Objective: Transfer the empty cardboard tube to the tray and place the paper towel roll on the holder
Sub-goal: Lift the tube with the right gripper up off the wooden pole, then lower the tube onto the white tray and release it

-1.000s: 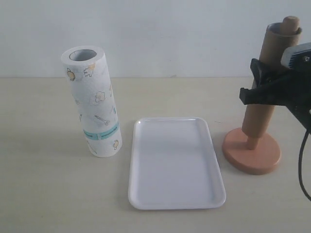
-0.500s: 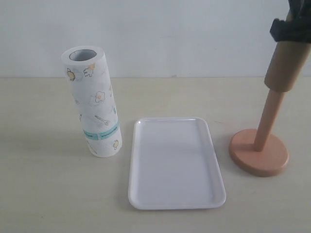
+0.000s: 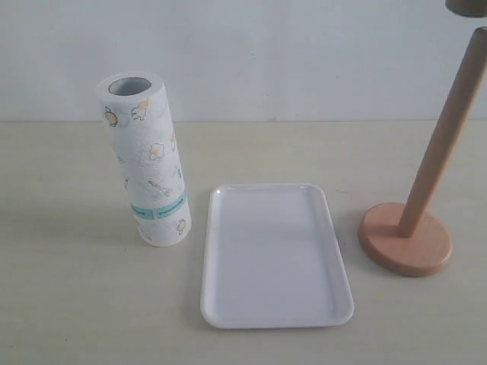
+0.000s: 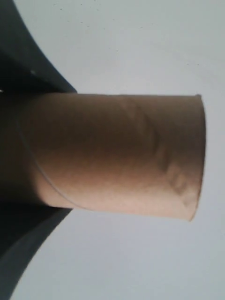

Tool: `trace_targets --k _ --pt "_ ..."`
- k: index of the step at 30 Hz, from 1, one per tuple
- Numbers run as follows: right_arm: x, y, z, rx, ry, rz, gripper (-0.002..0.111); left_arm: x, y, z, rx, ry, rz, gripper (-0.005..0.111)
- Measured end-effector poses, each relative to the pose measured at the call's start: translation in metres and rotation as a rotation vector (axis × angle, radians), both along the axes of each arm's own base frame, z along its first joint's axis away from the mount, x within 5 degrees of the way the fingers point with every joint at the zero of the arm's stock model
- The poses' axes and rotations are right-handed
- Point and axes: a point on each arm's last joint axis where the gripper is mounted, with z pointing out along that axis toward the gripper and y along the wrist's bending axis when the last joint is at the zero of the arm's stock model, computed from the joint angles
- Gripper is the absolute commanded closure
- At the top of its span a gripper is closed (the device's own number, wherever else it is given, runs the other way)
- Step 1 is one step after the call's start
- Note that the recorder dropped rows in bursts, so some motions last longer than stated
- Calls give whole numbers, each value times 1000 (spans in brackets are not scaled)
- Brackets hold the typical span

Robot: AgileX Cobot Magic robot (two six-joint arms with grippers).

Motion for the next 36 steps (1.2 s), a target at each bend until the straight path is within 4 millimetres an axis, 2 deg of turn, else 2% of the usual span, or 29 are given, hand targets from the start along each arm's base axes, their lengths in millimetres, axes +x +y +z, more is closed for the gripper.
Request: trace_targets --k 6,10,18,22,25,28,33,36 --pt "-3 0 28 -1 -35 3 106 0 0 0 0 0 0 103" --pt "-3 1 39 12 15 34 109 0 0 0 0 0 0 103" --pt "-1 9 30 88 221 133 109 0 0 0 0 0 0 103" --pt "-7 31 24 63 285 220 109 0 0 0 0 0 0 103" --pt "-10 50 16 32 353 291 109 0 0 0 0 0 0 103" --pt "-5 67 -1 21 483 345 109 0 0 0 0 0 0 103" --pt "13 84 -44 88 806 369 109 0 0 0 0 0 0 103" --pt "26 94 -78 160 1036 345 109 0 0 0 0 0 0 103"
